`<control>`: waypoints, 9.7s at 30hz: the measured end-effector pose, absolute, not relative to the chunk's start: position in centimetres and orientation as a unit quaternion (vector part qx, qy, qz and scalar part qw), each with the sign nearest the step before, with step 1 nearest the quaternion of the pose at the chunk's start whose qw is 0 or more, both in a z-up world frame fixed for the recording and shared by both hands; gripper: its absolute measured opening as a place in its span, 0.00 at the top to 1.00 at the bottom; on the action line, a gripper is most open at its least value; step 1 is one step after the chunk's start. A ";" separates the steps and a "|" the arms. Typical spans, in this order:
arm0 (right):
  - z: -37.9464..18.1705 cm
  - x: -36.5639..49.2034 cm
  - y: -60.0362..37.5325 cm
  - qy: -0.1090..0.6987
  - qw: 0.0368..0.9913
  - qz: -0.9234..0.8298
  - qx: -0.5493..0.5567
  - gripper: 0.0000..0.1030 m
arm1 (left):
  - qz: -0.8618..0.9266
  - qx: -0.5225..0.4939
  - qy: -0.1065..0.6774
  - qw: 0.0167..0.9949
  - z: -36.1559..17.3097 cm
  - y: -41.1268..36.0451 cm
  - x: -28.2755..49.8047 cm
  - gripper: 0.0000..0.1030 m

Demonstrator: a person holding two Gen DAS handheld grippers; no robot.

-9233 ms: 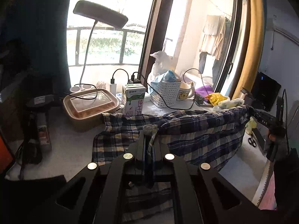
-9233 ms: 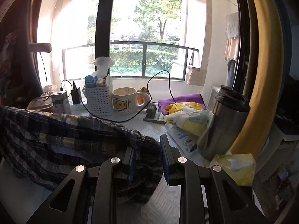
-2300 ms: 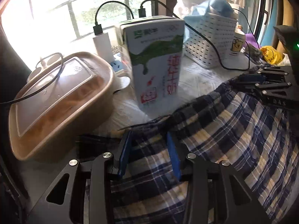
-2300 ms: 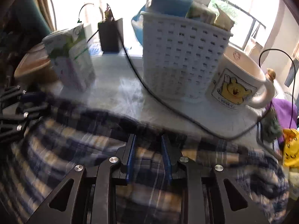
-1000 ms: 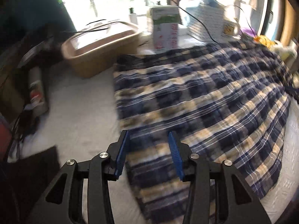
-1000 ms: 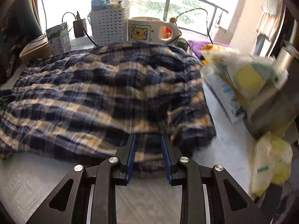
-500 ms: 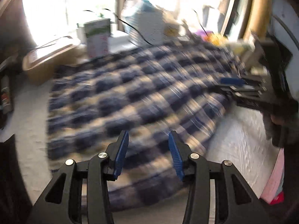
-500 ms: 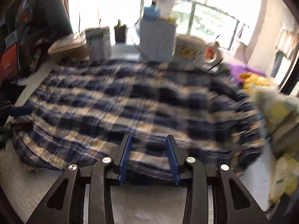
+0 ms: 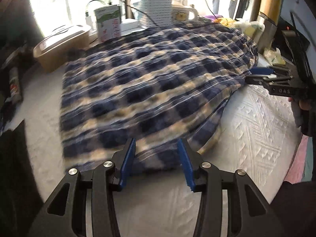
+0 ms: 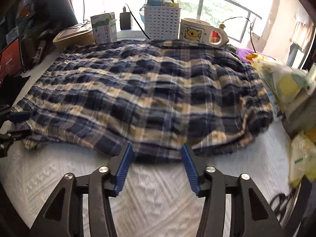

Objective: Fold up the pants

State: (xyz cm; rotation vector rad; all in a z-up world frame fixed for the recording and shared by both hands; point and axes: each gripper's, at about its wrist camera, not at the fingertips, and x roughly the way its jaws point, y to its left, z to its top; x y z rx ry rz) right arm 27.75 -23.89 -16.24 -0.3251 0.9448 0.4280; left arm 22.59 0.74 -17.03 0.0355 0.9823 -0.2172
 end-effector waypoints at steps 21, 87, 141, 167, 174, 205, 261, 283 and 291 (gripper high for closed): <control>-17.4 27.5 -17.2 0.436 0.851 0.255 -0.141 0.47 | -0.010 -0.001 0.450 0.893 -17.8 6.9 20.1 0.53; -13.2 36.5 -35.3 0.351 0.894 0.106 0.258 0.79 | 0.004 -0.041 0.413 0.910 -12.2 11.4 28.6 0.49; -11.2 28.8 0.5 0.354 0.853 0.377 -0.070 0.22 | -0.016 -0.096 0.376 0.922 -10.7 19.2 25.6 0.49; -16.4 45.2 -7.8 0.392 0.865 0.290 -0.117 0.66 | -0.028 0.000 0.430 0.902 -14.5 13.0 41.0 0.81; -17.2 48.0 -8.2 0.418 0.863 0.262 -0.110 0.65 | -0.034 -0.004 0.436 0.899 -14.9 14.0 40.7 0.76; -16.7 25.8 -11.8 0.416 0.818 0.336 -0.213 0.65 | -0.048 -0.035 0.456 0.888 -14.7 12.5 35.4 0.63; -11.9 36.2 -11.3 0.392 0.849 0.326 -0.138 0.42 | -0.052 -0.019 0.442 0.895 -13.5 13.3 39.8 0.48; -14.1 43.7 -11.5 0.413 0.860 0.295 -0.057 0.11 | -0.080 -0.088 0.453 0.884 -15.6 16.5 41.0 0.29; -16.5 45.0 -10.9 0.439 0.838 0.325 -0.008 0.29 | -0.097 -0.090 0.458 0.879 -15.9 16.2 43.1 0.29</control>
